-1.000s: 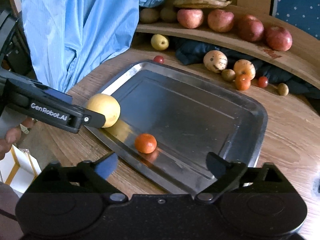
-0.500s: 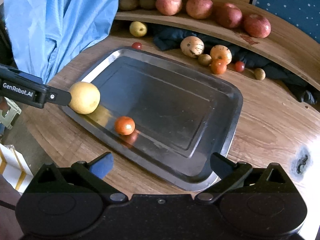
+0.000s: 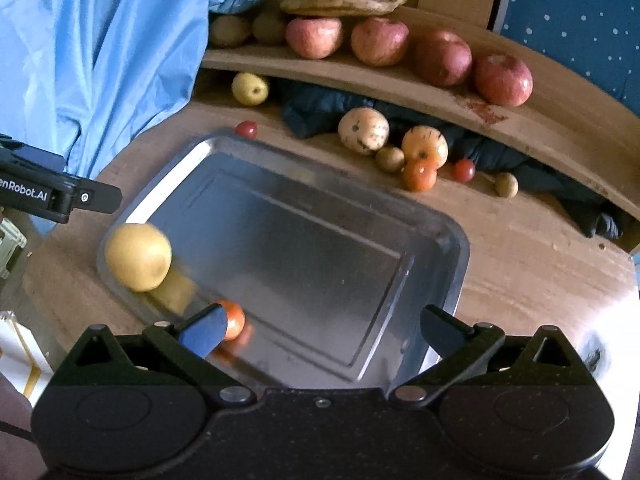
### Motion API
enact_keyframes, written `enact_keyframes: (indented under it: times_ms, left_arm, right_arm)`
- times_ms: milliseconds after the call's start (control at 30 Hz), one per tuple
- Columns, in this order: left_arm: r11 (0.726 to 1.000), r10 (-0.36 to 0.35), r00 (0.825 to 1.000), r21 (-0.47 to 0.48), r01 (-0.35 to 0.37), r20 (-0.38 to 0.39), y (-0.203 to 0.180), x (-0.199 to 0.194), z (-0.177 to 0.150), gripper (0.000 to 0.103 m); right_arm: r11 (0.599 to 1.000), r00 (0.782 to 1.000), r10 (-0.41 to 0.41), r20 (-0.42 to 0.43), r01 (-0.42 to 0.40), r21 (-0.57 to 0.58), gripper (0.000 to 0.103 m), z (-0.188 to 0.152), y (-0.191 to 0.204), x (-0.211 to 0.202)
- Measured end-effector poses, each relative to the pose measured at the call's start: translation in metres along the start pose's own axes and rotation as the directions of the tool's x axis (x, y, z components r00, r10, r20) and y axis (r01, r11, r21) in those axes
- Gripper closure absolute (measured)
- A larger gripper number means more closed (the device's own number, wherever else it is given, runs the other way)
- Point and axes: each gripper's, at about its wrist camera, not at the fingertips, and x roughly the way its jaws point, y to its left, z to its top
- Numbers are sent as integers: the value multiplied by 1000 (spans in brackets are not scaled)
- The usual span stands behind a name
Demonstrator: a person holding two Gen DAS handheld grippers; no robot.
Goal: Organize fruits
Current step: 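Move both open tools back toward the fruit under the shelf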
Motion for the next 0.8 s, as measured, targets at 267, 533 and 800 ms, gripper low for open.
enact_keyframes:
  times_ms: [267, 533, 800]
  left_arm:
    - [1000, -26, 999, -10, 26, 20, 21, 17, 26, 0]
    - [998, -57, 998, 10, 57, 22, 17, 36, 49, 0]
    - [997, -73, 997, 7, 73, 6, 17, 59, 69, 0]
  right_arm:
    - [1000, 1000, -25, 6, 25, 17, 1, 27, 0, 10]
    - [999, 999, -40, 6, 40, 31, 1, 50, 1, 23]
    - [998, 999, -35, 21, 34, 52, 1, 69, 3, 36]
